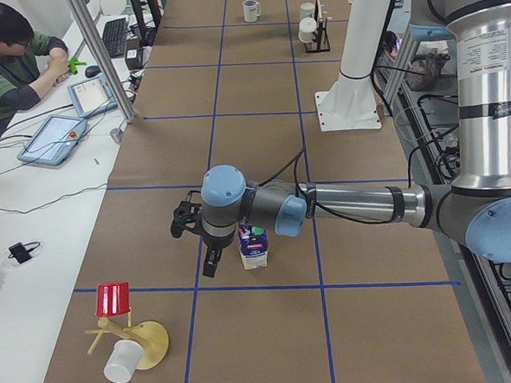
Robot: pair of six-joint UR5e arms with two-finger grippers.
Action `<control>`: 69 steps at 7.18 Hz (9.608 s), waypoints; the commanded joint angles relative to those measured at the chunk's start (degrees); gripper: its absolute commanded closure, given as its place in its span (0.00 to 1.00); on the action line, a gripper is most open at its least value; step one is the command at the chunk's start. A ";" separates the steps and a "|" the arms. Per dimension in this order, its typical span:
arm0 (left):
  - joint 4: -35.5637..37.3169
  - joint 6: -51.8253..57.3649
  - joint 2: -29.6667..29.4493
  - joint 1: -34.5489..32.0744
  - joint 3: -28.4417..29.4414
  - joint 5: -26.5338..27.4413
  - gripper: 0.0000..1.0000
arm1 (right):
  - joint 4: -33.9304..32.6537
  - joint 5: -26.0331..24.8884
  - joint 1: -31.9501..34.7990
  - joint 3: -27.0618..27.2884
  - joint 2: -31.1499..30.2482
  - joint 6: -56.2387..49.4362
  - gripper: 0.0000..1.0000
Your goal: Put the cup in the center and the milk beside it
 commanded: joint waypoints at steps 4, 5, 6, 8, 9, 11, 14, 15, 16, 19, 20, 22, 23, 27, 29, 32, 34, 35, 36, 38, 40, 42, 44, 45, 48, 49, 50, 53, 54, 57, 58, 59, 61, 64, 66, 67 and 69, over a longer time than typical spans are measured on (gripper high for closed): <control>-10.55 -0.91 -1.01 -0.08 0.45 0.17 0.01 | 12.91 -0.13 0.28 -2.76 -7.37 -0.91 0.00; -10.64 -0.82 -0.83 -0.08 0.18 0.09 0.01 | 18.31 -0.22 0.19 -4.61 -10.44 1.18 0.00; -10.81 -0.91 -0.48 -0.08 -0.08 0.08 0.01 | 18.54 -0.22 -0.15 -5.32 -11.95 1.81 0.01; -10.81 -0.74 -0.39 -0.08 -0.26 -0.09 0.01 | 18.46 -2.92 -4.09 -6.99 -12.23 1.81 0.12; -10.81 -0.65 -0.30 -0.17 -0.87 -0.09 0.01 | 18.46 -3.21 -6.20 -7.43 -12.23 2.86 0.26; -10.90 -0.65 -0.39 -0.17 -1.05 0.00 0.01 | 18.54 -4.43 -7.80 -8.14 -13.46 2.52 0.51; -12.57 -0.91 -0.30 -0.17 -0.79 0.00 0.01 | 18.55 -7.42 -9.38 -9.37 -13.99 2.34 0.62; -12.57 -0.91 -0.30 -0.17 -0.79 0.00 0.01 | 18.55 -7.69 -9.91 -10.59 -13.99 2.17 0.83; -12.57 -0.91 -0.30 -0.17 -0.70 0.00 0.01 | 18.55 -8.21 -10.00 -10.60 -13.90 2.08 1.00; -12.57 -0.82 -0.30 -0.17 -0.26 0.00 0.01 | 20.48 -7.78 -10.00 -6.07 -12.94 1.99 1.00; -12.57 -0.82 -0.22 -0.17 -0.17 0.00 0.01 | 20.13 -6.74 -9.91 -1.77 -11.54 2.25 1.00; -12.57 -0.74 -0.04 -0.17 0.00 0.00 0.01 | 19.78 1.07 -10.44 -2.15 -0.87 2.96 1.00; -12.57 -0.74 0.05 -0.17 0.09 0.00 0.01 | 18.91 2.40 -12.44 -2.51 4.15 7.48 1.00; -12.57 -0.65 1.37 -0.17 0.00 0.00 0.01 | 4.54 -8.15 -33.75 -2.69 27.79 40.76 1.00; -12.57 -0.56 2.06 -0.17 -0.08 -0.09 0.01 | -7.06 -18.64 -46.42 -3.91 38.25 53.95 1.00; -12.66 -0.65 2.25 -0.17 0.00 0.00 0.01 | -17.05 -22.00 -56.38 -12.58 50.76 67.26 1.00; -12.66 -0.56 2.25 -0.17 0.27 -0.09 0.01 | -16.70 -23.42 -58.16 -19.02 54.82 67.82 1.00; -12.66 -0.56 2.25 -0.17 0.36 -0.09 0.01 | -16.35 -23.42 -58.25 -19.04 55.00 67.91 1.00; -12.66 -0.56 2.25 -0.17 0.36 -0.09 0.01 | -15.13 -23.86 -58.69 -19.13 55.00 67.91 1.00; -12.66 -0.56 2.25 -0.08 0.53 0.00 0.01 | -12.58 -25.09 -59.22 -19.74 54.57 67.91 1.00; -12.66 -0.56 2.25 -0.08 0.53 -0.09 0.01 | -9.68 -26.23 -59.22 -20.00 53.86 68.35 0.56; -12.66 -0.56 2.25 -0.08 0.88 0.00 0.01 | -7.91 -30.35 -58.70 -18.70 54.82 68.35 0.01; -12.66 -0.56 2.16 -0.08 1.24 -0.09 0.01 | -8.26 -28.45 -53.01 -13.44 54.48 65.55 0.00; -12.83 -0.56 2.25 -0.08 1.93 -0.27 0.01 | -8.26 -25.65 -48.46 -12.02 51.78 59.97 0.00; -19.92 -0.91 2.25 -0.08 3.52 -3.16 0.01 | -7.56 -21.17 -32.03 -9.55 37.21 37.92 0.00; -21.17 -4.48 2.33 -0.08 3.17 -3.17 0.01 | -5.91 -16.27 -26.06 -9.63 33.42 29.15 0.00; -22.23 -4.95 2.33 0.01 3.08 -3.17 0.01 | -5.28 -11.43 -21.56 -9.55 28.86 19.40 0.00; -22.06 -5.13 2.42 0.10 2.99 -5.70 0.01 | -4.57 -1.69 -5.85 -9.28 15.24 0.55 0.00; -21.89 -5.13 2.51 -0.08 2.99 -6.33 0.01 | -4.57 0.98 -0.82 -9.20 7.27 -6.64 0.00; -14.11 -5.65 1.90 0.10 1.16 -6.07 0.01 | -4.04 -4.37 5.03 -9.28 -1.25 -19.98 0.00; -10.41 -12.01 2.59 0.45 -2.94 -5.55 0.01 | -3.96 -4.18 5.03 -9.02 -1.42 -19.81 0.00; -10.55 -14.86 5.73 0.88 -5.33 -5.37 0.01 | -3.78 -4.18 5.03 -8.93 -1.68 -19.72 0.00; -12.47 -21.97 8.29 6.48 -7.54 -1.79 0.01 | -3.69 -4.09 5.03 -9.19 -1.60 -19.63 0.00; -20.03 -28.85 14.28 13.36 -8.87 2.97 0.01 | -3.69 -4.09 4.94 -9.72 -1.68 -19.72 0.00; -20.30 -30.61 14.81 15.03 -8.87 4.38 0.01 | -3.60 -4.09 4.94 -9.90 -1.69 -19.72 0.00; -20.22 -31.23 14.81 16.00 -8.79 5.52 0.02 | -3.60 -4.09 4.94 -9.98 -1.69 -19.72 0.00; -20.83 -32.11 14.73 16.97 -8.78 5.62 0.20 | -3.60 -4.09 4.94 -10.07 -1.68 -19.81 0.00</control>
